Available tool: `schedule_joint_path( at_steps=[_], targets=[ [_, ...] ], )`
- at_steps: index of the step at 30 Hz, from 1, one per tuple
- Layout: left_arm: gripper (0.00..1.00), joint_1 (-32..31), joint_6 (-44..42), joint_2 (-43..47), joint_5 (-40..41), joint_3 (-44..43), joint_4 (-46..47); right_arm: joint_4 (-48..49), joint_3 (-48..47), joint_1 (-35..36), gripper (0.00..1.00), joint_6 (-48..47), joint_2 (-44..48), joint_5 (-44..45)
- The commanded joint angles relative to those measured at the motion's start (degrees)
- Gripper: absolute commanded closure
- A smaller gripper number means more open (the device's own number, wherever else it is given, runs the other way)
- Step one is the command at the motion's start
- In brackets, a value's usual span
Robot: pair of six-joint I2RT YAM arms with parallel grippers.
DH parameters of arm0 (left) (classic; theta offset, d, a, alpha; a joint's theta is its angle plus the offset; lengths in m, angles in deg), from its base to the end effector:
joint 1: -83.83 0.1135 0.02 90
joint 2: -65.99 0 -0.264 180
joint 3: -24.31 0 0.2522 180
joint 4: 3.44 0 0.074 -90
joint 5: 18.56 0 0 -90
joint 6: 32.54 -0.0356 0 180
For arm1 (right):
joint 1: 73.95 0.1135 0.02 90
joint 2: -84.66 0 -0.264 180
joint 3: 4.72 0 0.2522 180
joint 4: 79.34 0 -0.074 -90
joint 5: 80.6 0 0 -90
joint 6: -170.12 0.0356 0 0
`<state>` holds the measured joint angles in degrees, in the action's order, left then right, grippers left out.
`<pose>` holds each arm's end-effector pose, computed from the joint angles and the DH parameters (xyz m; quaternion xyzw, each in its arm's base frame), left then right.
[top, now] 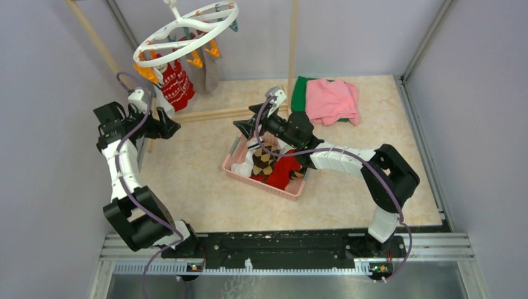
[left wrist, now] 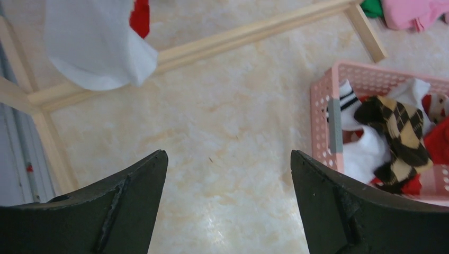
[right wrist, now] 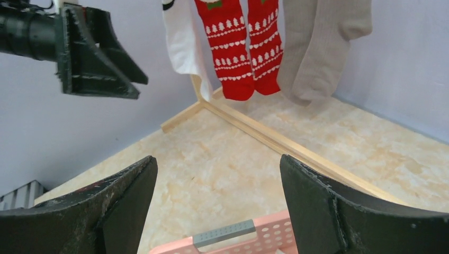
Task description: Remove the socks clipped to the hanger
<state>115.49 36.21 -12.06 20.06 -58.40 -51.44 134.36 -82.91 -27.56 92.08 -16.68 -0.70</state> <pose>0.2586 0.1268 0.3262 0.0959 0.8396 -0.1974 0.4968 0.2790 0.3019 0.2932 -0.2531 0.5881 0.4226 0.6415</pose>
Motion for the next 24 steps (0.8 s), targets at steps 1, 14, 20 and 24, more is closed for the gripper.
schedule_joint_path(
  at_steps=[1,14,20,24],
  targets=[
    [0.09,-1.7,14.7,-0.8,7.6,2.1,22.6,6.7,2.2,0.9,0.15,2.4,4.5,0.0],
    [0.24,-10.3,23.0,-8.1,16.9,7.6,52.2,11.0,7.3,1.7,0.23,5.1,7.6,-0.7],
    [0.38,-11.6,22.8,-7.8,20.0,10.9,59.1,11.5,8.5,1.7,0.28,6.1,8.0,-0.6],
    [0.63,-12.8,21.8,-7.4,23.7,11.6,59.9,11.6,8.6,1.8,0.35,6.5,7.7,-0.7]
  ],
)
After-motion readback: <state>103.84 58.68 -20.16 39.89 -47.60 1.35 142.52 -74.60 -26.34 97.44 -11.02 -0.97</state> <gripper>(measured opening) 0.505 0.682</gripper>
